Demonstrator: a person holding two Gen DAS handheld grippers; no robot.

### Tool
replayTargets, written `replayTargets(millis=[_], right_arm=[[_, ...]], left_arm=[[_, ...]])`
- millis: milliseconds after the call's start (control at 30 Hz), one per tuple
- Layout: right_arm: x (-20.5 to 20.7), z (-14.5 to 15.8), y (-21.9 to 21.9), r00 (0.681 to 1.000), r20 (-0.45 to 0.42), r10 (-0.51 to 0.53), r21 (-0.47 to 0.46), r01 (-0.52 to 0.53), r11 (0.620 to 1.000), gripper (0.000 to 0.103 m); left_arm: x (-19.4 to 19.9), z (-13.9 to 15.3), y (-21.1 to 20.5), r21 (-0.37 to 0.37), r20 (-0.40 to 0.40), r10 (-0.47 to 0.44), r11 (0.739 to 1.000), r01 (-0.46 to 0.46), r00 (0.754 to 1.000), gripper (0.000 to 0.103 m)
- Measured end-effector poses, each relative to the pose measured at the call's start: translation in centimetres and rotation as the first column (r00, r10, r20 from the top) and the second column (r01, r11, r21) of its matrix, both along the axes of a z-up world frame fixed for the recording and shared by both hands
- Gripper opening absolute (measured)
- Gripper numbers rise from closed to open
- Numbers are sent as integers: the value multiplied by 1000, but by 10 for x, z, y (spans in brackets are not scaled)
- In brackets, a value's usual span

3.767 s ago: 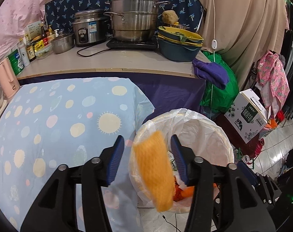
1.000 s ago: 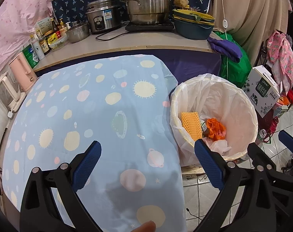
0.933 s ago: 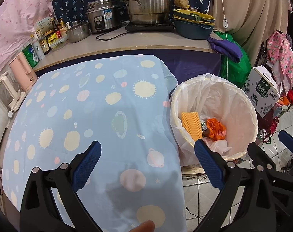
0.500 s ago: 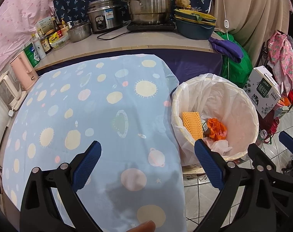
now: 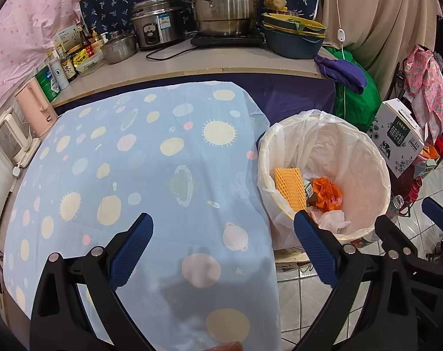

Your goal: Collect trash

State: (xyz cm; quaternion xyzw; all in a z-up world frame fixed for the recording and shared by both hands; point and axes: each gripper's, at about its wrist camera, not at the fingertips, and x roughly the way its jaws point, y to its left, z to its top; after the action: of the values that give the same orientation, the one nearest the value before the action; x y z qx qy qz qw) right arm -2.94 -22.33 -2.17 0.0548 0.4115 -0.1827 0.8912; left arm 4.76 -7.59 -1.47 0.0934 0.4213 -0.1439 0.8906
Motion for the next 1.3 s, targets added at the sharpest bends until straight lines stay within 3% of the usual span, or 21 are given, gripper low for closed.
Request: replayTargets(millis=[1033, 1300], right_arm=[[-3, 1, 4, 1000, 7, 1, 9, -1, 1000, 80], [-2, 0, 3, 1000, 7, -5, 5, 5, 1000, 84]], left_arm=[[-5, 0, 2, 10, -21, 25, 1000, -25, 999, 92], [-5, -1, 1, 13, -20, 24, 1000, -23, 1000, 92]])
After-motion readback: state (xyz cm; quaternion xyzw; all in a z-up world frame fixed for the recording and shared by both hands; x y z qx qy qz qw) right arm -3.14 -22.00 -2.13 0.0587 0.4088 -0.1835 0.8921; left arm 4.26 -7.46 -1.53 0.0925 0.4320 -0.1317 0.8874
